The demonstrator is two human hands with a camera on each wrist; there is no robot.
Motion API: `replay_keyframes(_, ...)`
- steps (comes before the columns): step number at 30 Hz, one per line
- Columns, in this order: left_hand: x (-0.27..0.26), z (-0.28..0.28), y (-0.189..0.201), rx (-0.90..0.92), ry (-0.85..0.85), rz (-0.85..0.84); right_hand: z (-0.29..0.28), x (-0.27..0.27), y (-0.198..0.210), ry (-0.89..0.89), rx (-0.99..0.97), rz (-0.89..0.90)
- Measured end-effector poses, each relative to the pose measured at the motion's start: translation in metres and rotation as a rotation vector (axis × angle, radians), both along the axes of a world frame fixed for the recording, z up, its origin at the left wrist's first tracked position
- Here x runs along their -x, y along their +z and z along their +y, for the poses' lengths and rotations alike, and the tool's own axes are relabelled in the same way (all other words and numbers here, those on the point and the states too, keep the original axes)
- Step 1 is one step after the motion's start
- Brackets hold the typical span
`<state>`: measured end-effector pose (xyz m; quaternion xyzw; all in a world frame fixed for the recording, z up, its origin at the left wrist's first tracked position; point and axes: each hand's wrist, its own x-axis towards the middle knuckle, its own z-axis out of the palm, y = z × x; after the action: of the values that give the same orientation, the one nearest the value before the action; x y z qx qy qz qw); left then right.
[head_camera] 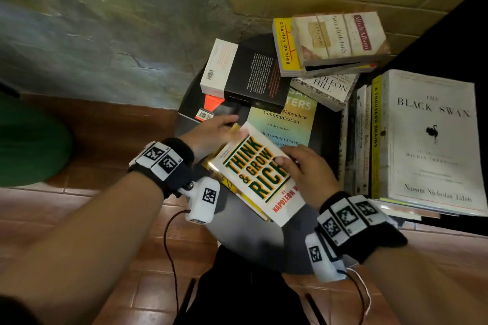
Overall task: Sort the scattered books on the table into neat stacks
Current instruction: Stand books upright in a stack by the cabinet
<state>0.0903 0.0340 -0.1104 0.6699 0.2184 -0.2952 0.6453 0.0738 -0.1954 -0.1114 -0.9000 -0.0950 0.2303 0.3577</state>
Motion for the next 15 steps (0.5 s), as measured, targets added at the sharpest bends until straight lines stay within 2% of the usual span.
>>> replay_keyframes(4, 0.005, -0.001, -0.003, 0.001, -0.04, -0.094, 0.015, 0.007, -0.005, 0.005, 0.131, -0.048)
replay_keyframes(6, 0.006, 0.0, 0.001, 0.021, -0.06, -0.138, 0.019, 0.007, -0.002, 0.064, 0.123, -0.012)
replay_keyframes(8, 0.007, -0.003, 0.006, 0.036, -0.106, -0.204, 0.021, 0.004, 0.002, 0.081, 0.034, 0.101)
replay_keyframes(11, 0.005, -0.007, 0.017, 0.021, -0.076, -0.331, 0.021, 0.002, 0.005, -0.062, -0.239, 0.251)
replay_keyframes(13, 0.0, -0.005, 0.022, -0.016, -0.004, -0.426, 0.021, 0.002, 0.006, -0.156, -0.382, 0.211)
replay_keyframes(15, -0.001, -0.001, 0.024, 0.0, 0.074, -0.422, 0.023, 0.001, 0.009, -0.25, -0.487, 0.115)
